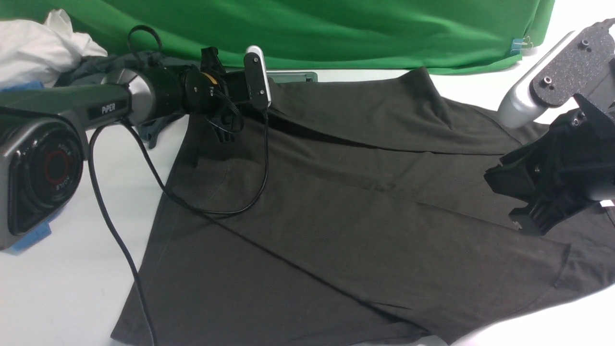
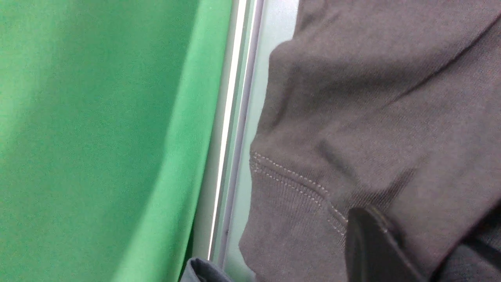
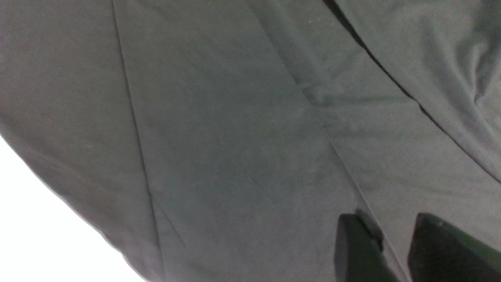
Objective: Fold a long-sleeved shirt on a white desktop.
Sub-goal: 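Grab the top left corner of the dark shirt with the left gripper, then fold the left side of the dark shirt inward over its body with the left gripper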
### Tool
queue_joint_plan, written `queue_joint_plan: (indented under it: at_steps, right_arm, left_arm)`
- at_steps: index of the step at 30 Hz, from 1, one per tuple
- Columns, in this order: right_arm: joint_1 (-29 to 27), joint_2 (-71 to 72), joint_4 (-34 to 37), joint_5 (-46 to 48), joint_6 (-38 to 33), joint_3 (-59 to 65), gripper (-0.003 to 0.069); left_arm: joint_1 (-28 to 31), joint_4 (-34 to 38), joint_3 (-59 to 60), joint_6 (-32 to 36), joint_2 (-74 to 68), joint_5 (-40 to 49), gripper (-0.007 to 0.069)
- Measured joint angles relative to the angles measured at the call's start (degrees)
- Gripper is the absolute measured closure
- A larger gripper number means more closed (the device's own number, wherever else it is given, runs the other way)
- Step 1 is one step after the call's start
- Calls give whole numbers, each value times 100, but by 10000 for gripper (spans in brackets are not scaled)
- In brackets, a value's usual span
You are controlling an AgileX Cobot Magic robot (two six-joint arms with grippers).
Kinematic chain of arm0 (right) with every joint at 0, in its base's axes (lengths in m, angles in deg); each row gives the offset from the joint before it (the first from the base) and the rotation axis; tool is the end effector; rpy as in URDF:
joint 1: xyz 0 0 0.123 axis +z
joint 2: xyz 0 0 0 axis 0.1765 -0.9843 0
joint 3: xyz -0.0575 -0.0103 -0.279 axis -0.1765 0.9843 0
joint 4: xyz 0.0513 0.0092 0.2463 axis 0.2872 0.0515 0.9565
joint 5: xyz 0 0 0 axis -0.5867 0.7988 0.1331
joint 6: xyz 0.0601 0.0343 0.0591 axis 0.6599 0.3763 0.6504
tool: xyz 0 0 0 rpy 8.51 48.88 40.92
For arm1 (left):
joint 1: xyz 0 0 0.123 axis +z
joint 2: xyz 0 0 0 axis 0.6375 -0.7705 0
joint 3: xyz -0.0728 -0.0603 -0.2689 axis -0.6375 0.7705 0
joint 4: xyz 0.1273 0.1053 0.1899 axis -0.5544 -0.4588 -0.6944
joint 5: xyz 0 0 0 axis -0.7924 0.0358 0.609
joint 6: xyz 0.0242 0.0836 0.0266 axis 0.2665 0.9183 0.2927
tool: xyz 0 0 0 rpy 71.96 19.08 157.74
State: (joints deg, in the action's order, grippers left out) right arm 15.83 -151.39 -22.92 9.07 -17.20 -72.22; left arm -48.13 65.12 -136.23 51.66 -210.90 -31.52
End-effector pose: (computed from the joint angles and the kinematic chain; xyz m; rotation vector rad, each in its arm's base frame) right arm 0.2038 0.1045 0.3224 -0.9076 2.2516 0.1334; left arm 0.5112 -0.0783 0.1393 1.5465 1.7212 0.5931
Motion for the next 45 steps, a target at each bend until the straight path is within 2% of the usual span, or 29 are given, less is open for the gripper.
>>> queue_joint_plan:
  at_steps: [2,11,17,23,24,27,32,39,45]
  right_arm:
    - [0,0,0,-5,0,0,468]
    - [0,0,0,-5,-6,0,468]
    - [0,0,0,-39,-16,0,468]
    - [0,-288,5,-285,-104,0,459]
    - [0,-379,5,-390,-178,0,449]
    - [0,-1087,5,-1007,-483,-21,346]
    - [0,-1784,12,-983,-561,-186,247]
    - [0,-1764,18,-895,-575,-205,239]
    - [0,-1482,18,-883,-575,-250,239]
  left_arm:
    - [0,0,0,0,5,65,589]
    - [0,0,0,-78,419,985,589]
    - [0,-318,0,-507,785,1926,589]
    - [0,-807,5,-1390,923,2611,589]
    - [0,-839,5,-1524,956,2677,589]
    - [-16,-896,5,-1781,1154,3085,589]
    - [-165,-935,46,-1813,1411,3512,589]
    - [-489,-1093,344,-2119,1627,4017,589]
    - [-682,-1908,915,-2706,1627,4237,589]
